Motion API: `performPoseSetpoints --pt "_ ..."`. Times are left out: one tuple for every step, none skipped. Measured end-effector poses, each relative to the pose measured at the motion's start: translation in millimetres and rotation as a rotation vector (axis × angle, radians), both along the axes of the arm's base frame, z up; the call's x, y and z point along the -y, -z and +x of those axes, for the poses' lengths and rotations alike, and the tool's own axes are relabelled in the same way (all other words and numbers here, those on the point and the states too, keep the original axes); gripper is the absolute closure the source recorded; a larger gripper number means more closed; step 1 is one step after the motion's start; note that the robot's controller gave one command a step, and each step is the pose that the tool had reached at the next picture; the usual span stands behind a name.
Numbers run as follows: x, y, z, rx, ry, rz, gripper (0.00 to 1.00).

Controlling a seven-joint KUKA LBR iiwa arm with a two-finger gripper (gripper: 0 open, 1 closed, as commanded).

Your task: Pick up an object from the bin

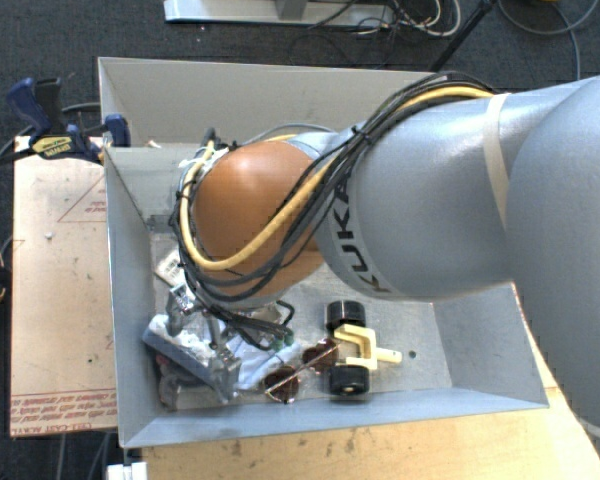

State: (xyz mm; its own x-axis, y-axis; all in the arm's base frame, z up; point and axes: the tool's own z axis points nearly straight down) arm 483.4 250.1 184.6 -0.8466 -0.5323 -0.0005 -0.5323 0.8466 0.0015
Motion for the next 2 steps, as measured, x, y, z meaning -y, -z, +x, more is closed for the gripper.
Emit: performPoseSetpoints --pt "-2.4 59.9 3.7 0.005 -0.085 0.003 0.0" --pt "32.4 110.2 22.7 0.005 -0.454 0.001 1.0"
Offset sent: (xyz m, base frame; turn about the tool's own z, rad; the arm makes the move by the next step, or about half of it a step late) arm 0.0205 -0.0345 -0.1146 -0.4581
